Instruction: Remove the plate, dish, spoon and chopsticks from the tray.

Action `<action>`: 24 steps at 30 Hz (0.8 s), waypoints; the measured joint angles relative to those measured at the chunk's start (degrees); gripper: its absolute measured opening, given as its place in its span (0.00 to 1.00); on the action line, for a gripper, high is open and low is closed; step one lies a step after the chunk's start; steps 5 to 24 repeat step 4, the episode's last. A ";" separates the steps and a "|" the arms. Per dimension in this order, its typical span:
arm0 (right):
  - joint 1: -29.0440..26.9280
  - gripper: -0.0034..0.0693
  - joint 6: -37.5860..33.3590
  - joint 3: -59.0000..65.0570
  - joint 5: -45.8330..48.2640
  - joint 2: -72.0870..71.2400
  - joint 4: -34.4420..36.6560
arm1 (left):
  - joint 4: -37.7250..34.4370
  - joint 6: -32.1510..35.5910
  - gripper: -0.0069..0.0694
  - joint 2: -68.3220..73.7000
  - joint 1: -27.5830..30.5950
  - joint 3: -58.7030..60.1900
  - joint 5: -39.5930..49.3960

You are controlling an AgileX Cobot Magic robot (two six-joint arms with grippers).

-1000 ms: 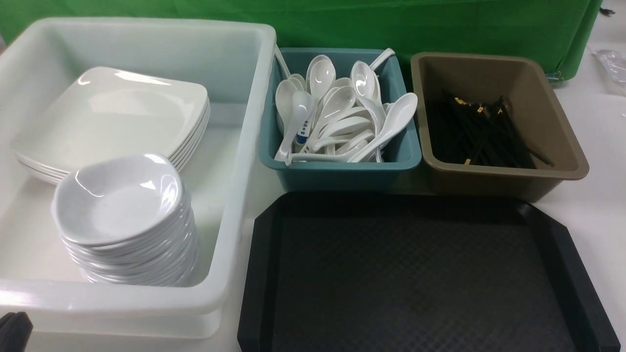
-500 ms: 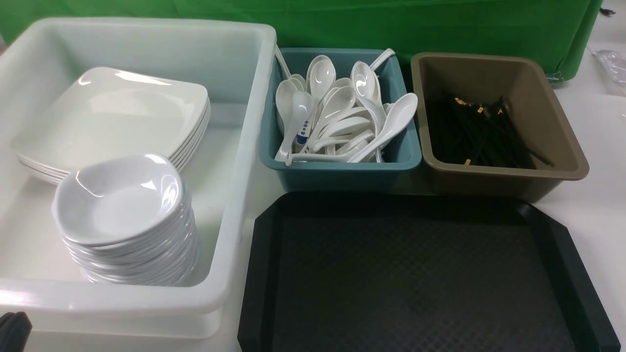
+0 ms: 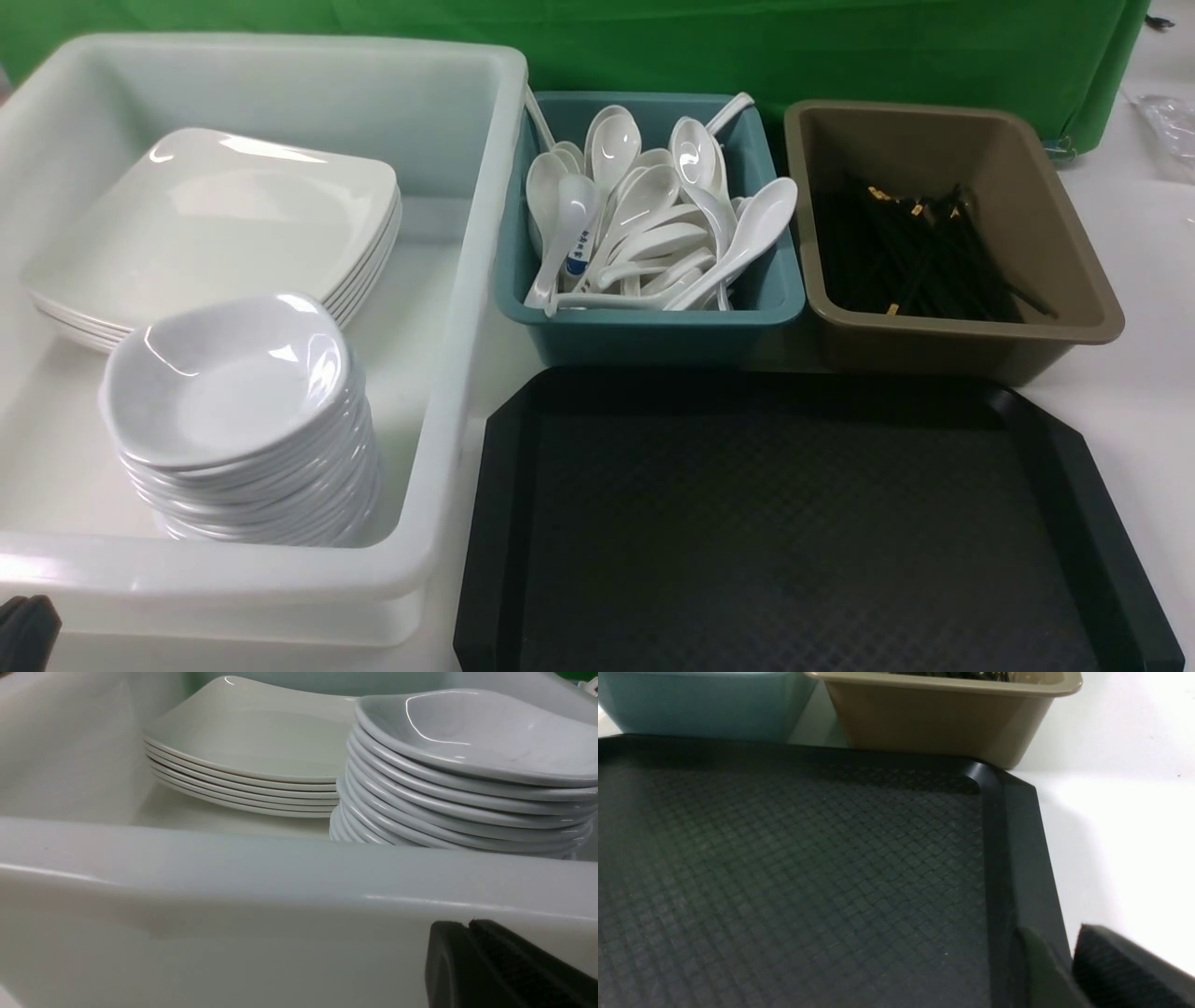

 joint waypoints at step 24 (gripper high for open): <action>0.00 0.31 0.00 0.00 0.00 0.00 0.00 | 0.00 0.00 0.11 0.00 0.00 0.00 0.00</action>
